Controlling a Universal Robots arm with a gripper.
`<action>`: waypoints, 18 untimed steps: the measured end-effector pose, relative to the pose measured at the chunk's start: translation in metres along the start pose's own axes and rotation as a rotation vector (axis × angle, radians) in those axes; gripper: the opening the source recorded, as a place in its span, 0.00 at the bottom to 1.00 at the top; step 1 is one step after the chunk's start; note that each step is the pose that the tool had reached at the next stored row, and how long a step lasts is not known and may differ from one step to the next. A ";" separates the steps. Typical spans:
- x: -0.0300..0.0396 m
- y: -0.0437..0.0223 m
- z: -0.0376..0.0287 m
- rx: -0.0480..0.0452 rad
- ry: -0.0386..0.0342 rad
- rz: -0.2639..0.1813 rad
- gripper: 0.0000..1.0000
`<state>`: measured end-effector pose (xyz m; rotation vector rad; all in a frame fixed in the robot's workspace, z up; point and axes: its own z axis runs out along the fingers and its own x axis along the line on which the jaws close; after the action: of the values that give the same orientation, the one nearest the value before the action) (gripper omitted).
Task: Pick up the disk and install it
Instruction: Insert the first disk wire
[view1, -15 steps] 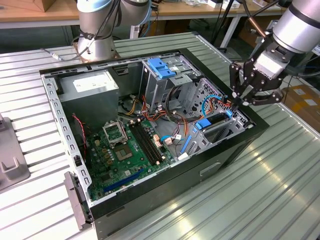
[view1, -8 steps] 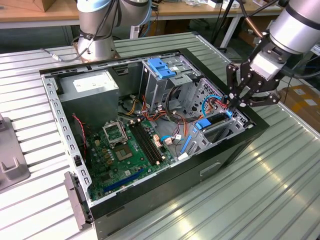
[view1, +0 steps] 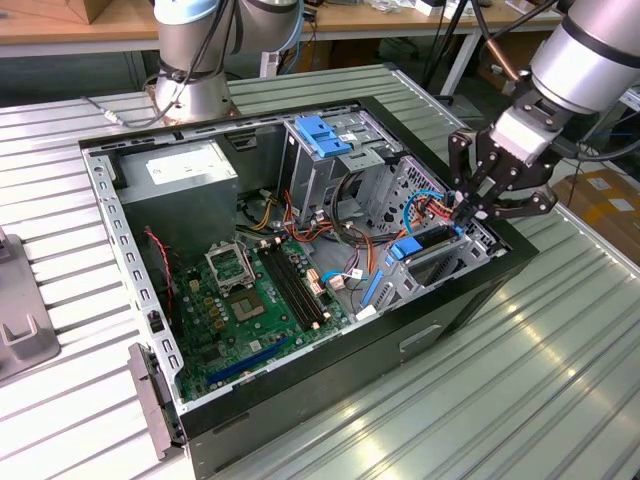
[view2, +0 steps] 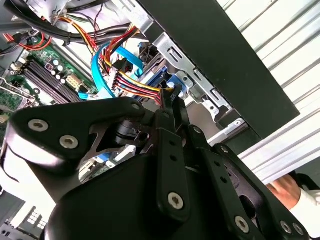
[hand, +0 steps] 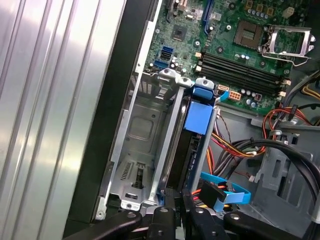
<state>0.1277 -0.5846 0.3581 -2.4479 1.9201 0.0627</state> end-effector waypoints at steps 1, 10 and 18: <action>0.0000 0.0004 0.0001 0.0003 0.0002 0.006 0.18; -0.0023 0.0096 0.0011 0.0017 0.0018 0.042 0.18; -0.0033 0.0139 0.0026 0.0039 0.0056 0.106 0.18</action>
<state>0.1134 -0.5846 0.3557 -2.3446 2.0490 0.0545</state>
